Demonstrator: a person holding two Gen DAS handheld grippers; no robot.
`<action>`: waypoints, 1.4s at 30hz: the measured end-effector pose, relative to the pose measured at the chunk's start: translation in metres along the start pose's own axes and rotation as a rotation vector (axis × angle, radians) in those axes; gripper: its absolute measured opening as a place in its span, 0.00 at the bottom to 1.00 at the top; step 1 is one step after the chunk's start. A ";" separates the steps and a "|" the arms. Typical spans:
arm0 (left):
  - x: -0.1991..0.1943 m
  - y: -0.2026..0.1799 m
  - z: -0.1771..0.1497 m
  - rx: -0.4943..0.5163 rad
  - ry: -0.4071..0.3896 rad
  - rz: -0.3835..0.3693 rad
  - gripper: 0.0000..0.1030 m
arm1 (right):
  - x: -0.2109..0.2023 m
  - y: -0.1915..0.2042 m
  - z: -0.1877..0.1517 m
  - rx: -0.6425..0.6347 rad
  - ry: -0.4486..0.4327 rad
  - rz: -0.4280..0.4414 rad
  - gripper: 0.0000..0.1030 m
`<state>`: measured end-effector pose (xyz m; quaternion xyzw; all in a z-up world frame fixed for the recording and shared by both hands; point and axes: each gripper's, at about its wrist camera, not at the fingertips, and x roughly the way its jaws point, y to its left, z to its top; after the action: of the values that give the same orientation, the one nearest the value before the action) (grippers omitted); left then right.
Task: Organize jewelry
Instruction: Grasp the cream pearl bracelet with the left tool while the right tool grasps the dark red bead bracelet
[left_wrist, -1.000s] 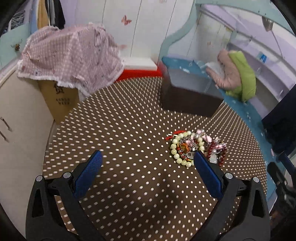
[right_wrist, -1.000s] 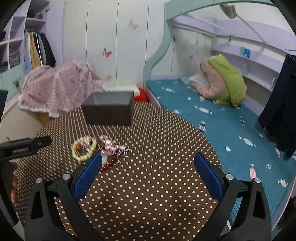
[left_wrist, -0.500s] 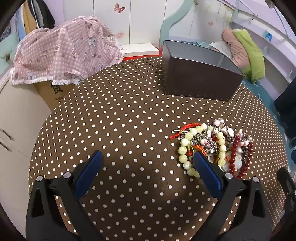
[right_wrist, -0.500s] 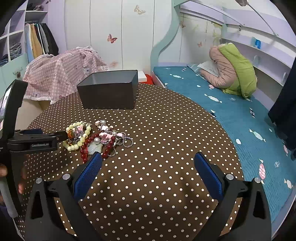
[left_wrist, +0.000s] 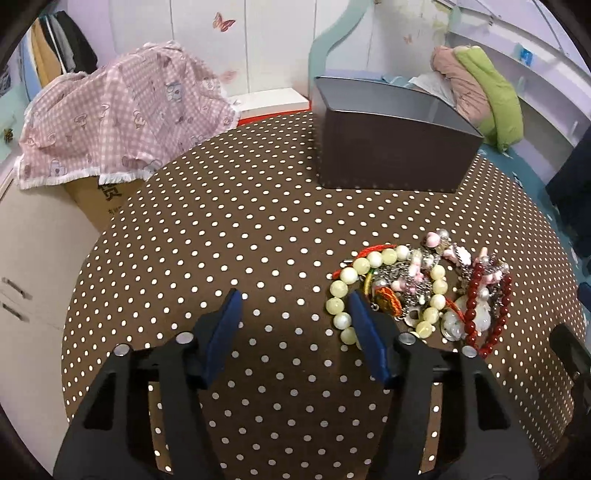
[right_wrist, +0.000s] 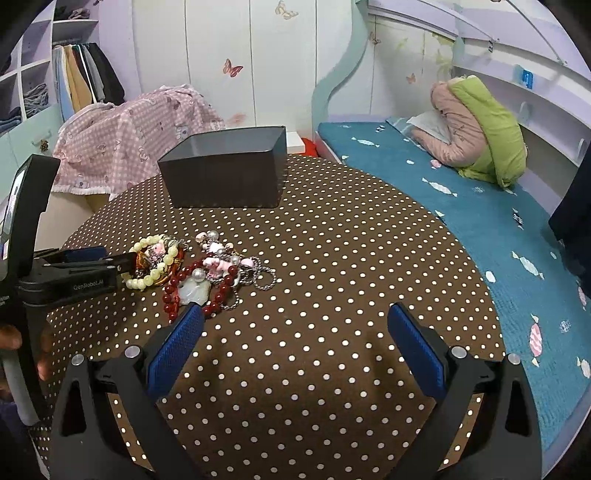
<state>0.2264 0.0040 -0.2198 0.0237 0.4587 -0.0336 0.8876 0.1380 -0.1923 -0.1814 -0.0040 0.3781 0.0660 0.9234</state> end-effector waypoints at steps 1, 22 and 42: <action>0.000 -0.001 0.000 0.004 -0.004 0.002 0.54 | 0.000 0.001 0.000 -0.002 0.000 0.000 0.93; -0.078 0.023 -0.010 -0.040 -0.149 -0.365 0.09 | 0.028 0.018 0.006 0.036 0.095 0.064 0.75; -0.101 0.030 -0.002 -0.003 -0.163 -0.443 0.09 | 0.044 0.033 0.021 0.047 0.123 0.121 0.07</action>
<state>0.1688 0.0375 -0.1378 -0.0815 0.3794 -0.2287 0.8928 0.1800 -0.1533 -0.1958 0.0365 0.4350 0.1122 0.8927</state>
